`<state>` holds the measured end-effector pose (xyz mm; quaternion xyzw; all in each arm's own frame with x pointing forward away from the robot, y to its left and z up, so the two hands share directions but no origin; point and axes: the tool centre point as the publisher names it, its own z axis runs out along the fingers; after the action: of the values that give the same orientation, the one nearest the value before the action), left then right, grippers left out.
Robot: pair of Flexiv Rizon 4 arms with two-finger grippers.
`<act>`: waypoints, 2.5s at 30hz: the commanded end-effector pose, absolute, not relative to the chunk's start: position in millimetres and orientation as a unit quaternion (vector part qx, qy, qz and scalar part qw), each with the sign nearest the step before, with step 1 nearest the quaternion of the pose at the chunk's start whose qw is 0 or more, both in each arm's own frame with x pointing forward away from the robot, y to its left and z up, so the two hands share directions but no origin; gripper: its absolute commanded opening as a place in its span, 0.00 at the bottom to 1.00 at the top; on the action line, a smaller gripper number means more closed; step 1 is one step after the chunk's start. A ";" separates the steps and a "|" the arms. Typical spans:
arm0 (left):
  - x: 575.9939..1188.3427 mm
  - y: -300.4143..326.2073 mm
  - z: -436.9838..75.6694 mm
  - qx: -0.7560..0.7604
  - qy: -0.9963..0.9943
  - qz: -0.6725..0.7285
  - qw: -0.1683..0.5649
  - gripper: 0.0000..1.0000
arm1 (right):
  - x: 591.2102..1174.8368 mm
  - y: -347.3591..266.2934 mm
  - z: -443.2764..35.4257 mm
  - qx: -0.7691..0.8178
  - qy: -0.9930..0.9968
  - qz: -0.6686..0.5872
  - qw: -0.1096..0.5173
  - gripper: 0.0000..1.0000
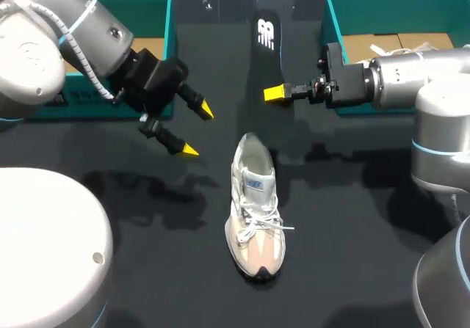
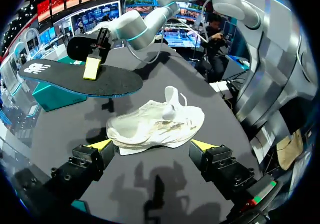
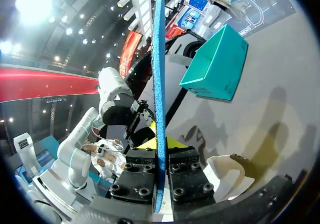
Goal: Take the shoe out of the shoebox, open the shoe tongue, remove and reinsert the insole, then place the shoe into the shoebox
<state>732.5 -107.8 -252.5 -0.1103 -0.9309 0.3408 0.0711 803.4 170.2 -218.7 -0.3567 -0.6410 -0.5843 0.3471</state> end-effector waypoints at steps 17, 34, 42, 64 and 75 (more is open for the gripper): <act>733.3 -130.6 -311.0 -0.136 -0.947 0.267 0.113 1.00 | 800.7 192.7 -246.7 -0.340 -0.625 -0.612 0.346 0.00; 752.6 -138.3 -326.0 -0.128 -0.957 0.250 0.072 1.00 | 808.2 197.8 -258.4 -0.305 -0.632 -0.635 0.324 0.00; 753.2 -144.5 -332.1 -0.127 -0.966 0.221 0.046 1.00 | 809.6 192.6 -265.0 -0.293 -0.627 -0.647 0.321 0.00; 767.0 -148.4 -360.1 -0.133 -0.968 0.204 0.057 1.00 | 818.1 195.7 -276.7 -0.280 -0.621 -0.670 0.295 0.00; 765.3 -147.8 -363.9 -0.126 -0.971 0.198 0.050 1.00 | 818.6 197.5 -277.2 -0.264 -0.617 -0.681 0.293 0.00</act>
<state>766.1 -148.1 -364.5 -0.1253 -0.9708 0.1982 0.0509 817.7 198.7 -274.4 -0.2679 -0.6186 -0.6790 0.2907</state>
